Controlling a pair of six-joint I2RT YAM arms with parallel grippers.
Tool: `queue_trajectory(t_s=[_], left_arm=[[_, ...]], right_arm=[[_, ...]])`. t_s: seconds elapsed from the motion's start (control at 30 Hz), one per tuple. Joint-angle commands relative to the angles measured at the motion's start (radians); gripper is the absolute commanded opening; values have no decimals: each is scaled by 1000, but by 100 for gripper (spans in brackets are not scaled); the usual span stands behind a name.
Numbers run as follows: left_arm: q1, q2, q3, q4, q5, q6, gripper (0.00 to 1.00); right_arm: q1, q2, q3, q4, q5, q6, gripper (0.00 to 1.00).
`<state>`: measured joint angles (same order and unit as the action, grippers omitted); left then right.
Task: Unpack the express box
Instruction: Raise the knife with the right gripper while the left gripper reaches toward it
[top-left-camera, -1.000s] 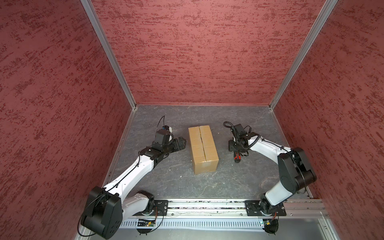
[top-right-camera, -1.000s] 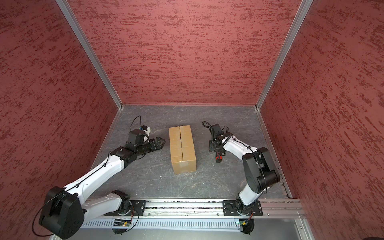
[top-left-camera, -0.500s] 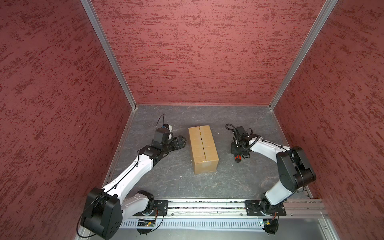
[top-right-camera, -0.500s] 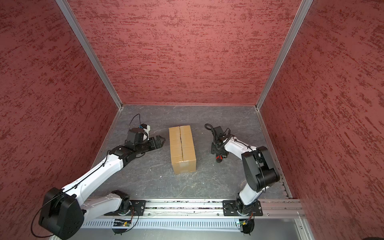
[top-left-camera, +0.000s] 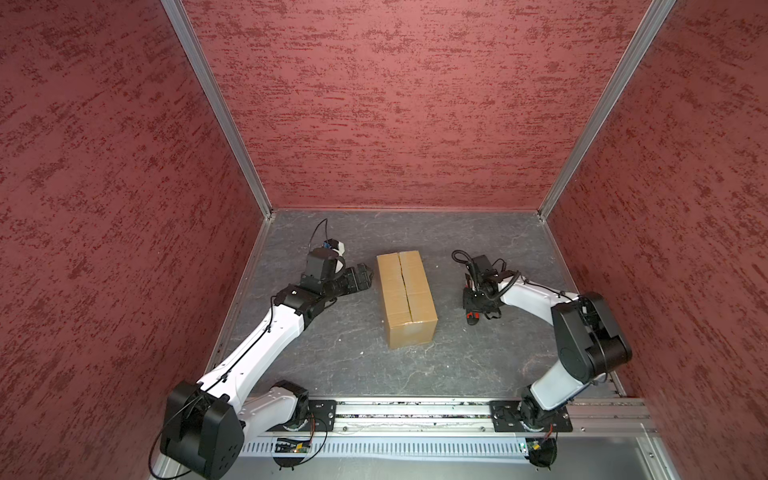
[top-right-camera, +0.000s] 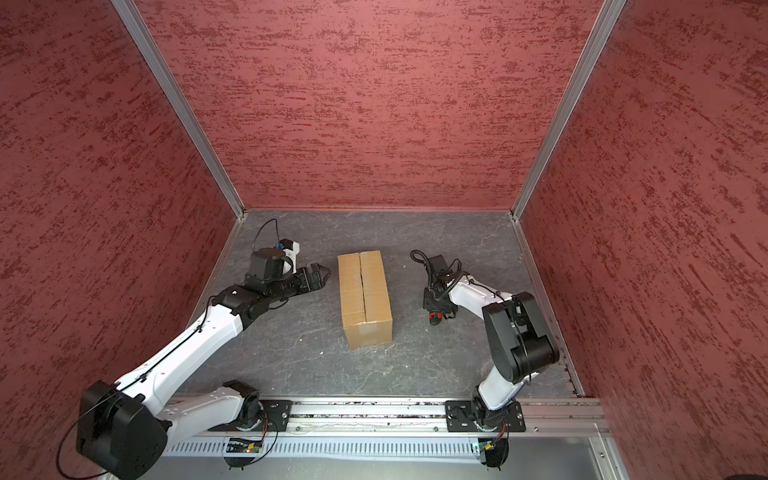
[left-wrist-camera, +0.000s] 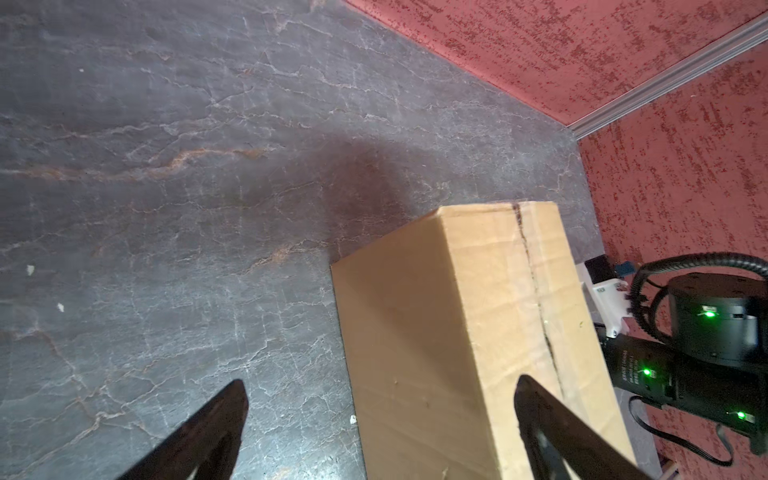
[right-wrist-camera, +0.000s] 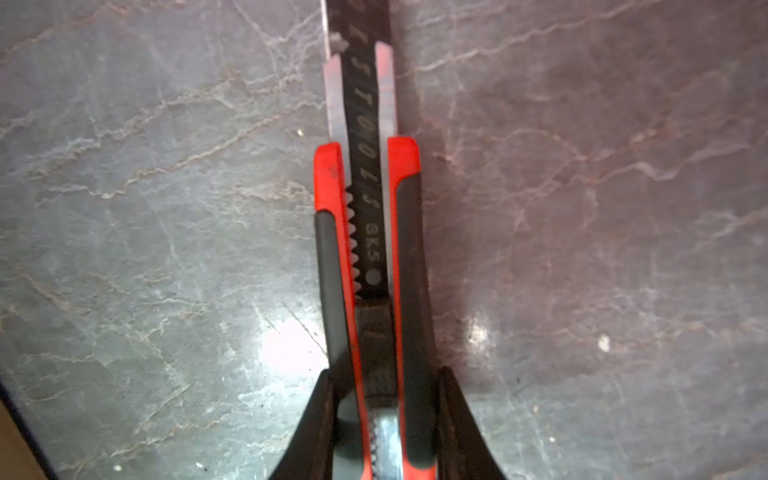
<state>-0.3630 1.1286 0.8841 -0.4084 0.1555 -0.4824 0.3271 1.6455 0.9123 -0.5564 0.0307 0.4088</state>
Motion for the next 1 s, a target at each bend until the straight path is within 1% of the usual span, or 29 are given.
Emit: queue_trajectory(t_s=[0.0, 0.13, 0.27, 0.37, 0.5, 0.57, 0.67, 0.77, 0.97], left_arm=[[-5, 22, 104, -71, 25, 40, 100], [-46, 70, 208, -119, 53, 55, 100], [-128, 150, 306, -137, 52, 75, 100], [-195, 237, 401, -160, 49, 94, 96], [-267, 354, 531, -188, 44, 110, 92], [-297, 404, 583, -192, 62, 110, 90], [-327, 450, 612, -150, 104, 83, 88], [-343, 482, 612, -87, 135, 36, 85], [-369, 519, 605, 11, 180, -31, 79]], right_arm=[[-5, -47, 2, -30, 0, -8, 15], [-5, -138, 30, -103, 15, -14, 12], [-1, -264, 60, -171, -2, -25, 11], [22, -335, 92, -216, -18, -37, 10], [70, -385, 144, -263, -17, -46, 9], [94, -400, 165, -277, -13, -45, 9], [131, -415, 184, -276, -4, -47, 9], [158, -421, 200, -262, -9, -45, 9], [178, -429, 243, -246, -34, -48, 9]])
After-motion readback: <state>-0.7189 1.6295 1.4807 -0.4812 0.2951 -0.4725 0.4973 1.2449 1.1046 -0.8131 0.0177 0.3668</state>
